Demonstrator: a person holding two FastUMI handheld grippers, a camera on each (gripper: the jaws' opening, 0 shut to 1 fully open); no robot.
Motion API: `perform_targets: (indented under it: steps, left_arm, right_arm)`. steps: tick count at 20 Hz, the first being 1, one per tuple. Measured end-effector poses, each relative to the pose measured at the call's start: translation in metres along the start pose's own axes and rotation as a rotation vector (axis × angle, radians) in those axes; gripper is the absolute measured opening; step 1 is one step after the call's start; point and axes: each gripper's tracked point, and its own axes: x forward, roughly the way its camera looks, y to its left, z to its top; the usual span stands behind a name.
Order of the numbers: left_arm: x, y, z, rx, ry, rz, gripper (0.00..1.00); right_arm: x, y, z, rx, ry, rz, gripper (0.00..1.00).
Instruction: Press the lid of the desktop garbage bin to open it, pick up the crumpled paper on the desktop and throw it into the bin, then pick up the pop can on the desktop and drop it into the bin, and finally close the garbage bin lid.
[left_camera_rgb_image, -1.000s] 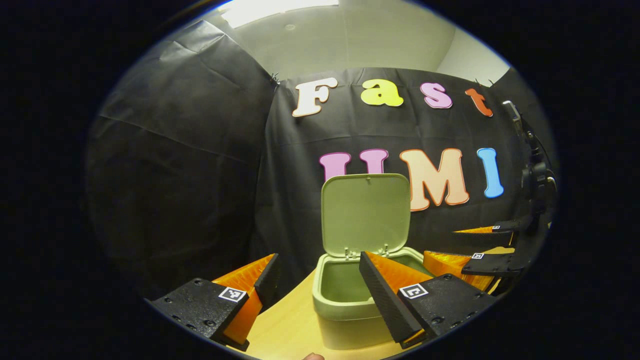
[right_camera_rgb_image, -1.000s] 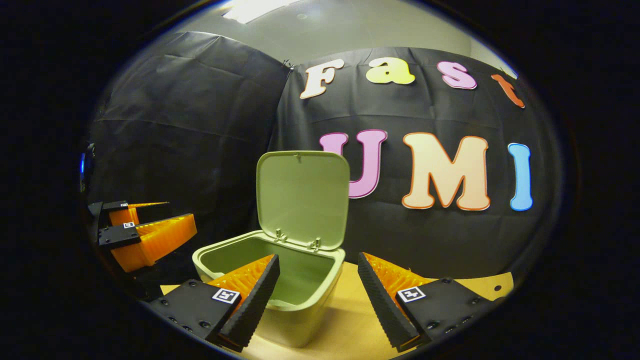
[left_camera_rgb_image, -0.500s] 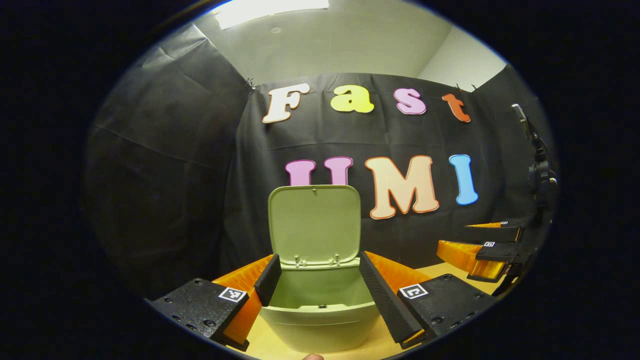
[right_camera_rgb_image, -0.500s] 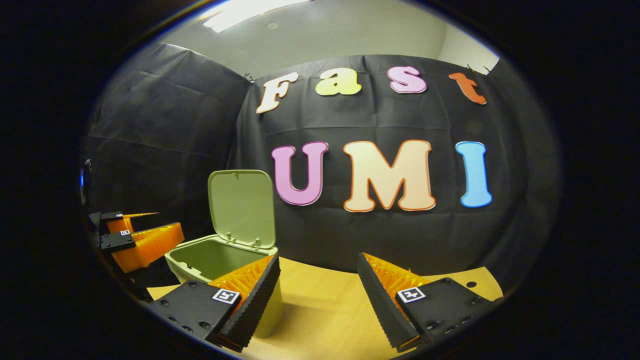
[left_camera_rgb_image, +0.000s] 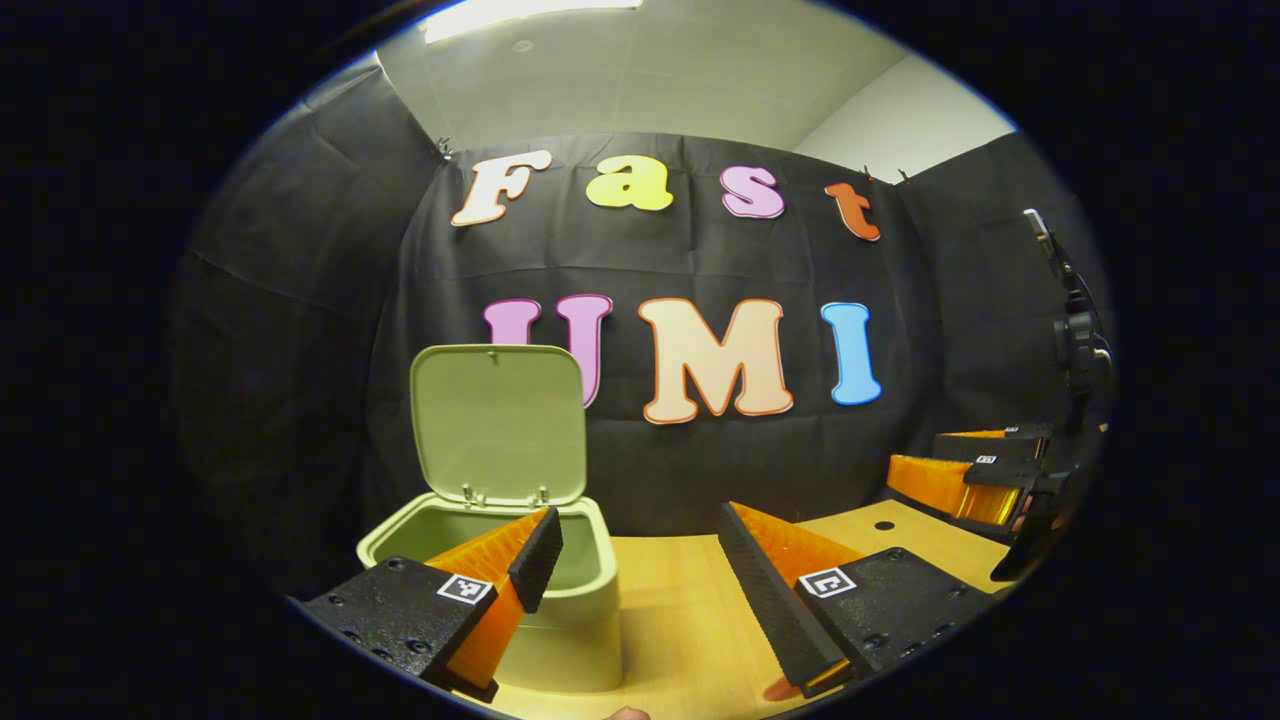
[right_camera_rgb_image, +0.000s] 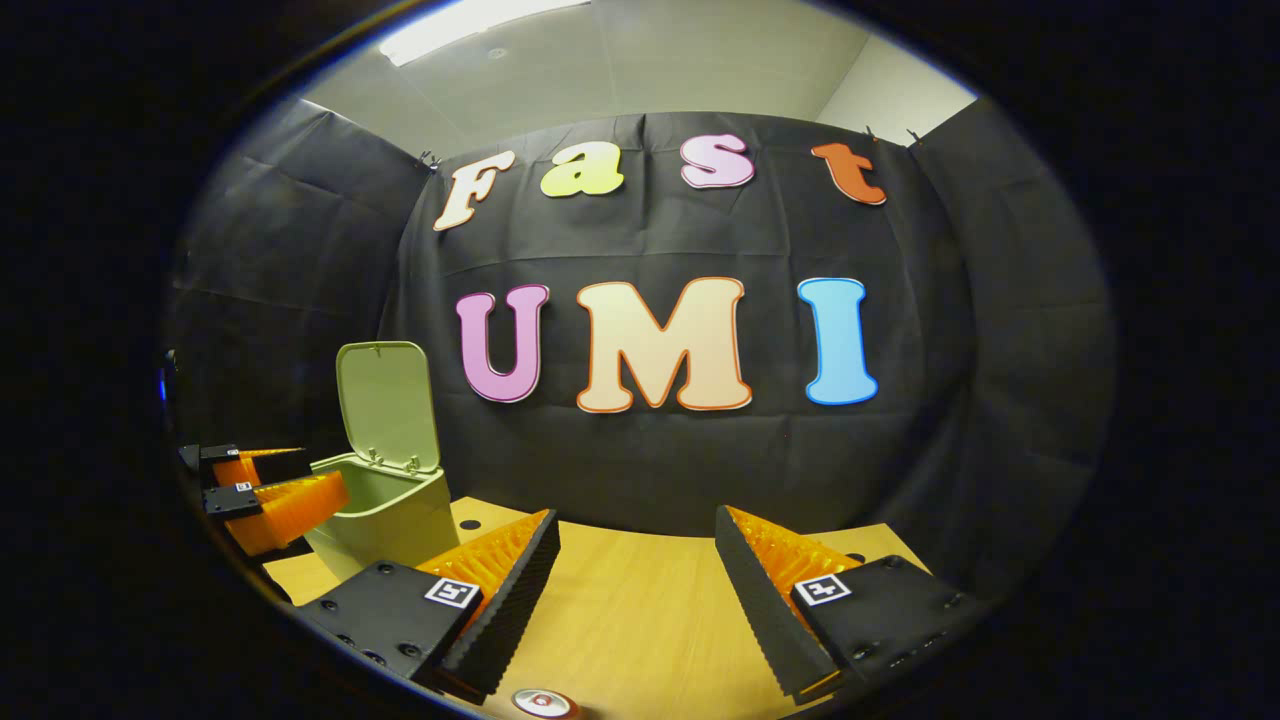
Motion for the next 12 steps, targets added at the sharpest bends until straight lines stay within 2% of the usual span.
perform_targets:
  steps: [7,9,10,12]
  left_arm:
    - [-0.009,-0.074,-0.050,-0.018,0.093,-0.101,0.95]
    - [-0.012,-0.088,-0.068,-0.018,0.130,-0.112,0.95]
    - [-0.014,-0.094,-0.078,-0.022,0.150,-0.114,0.99]
    - [-0.018,-0.106,-0.096,-0.031,0.186,-0.116,0.95]
  right_arm:
    - [-0.033,-0.062,-0.013,-0.025,0.041,-0.057,0.98]
    - [-0.043,-0.075,-0.015,-0.042,0.048,-0.064,0.98]
    - [-0.047,-0.082,-0.016,-0.051,0.051,-0.066,0.98]
    - [-0.055,-0.093,-0.020,-0.063,0.065,-0.070,0.98]
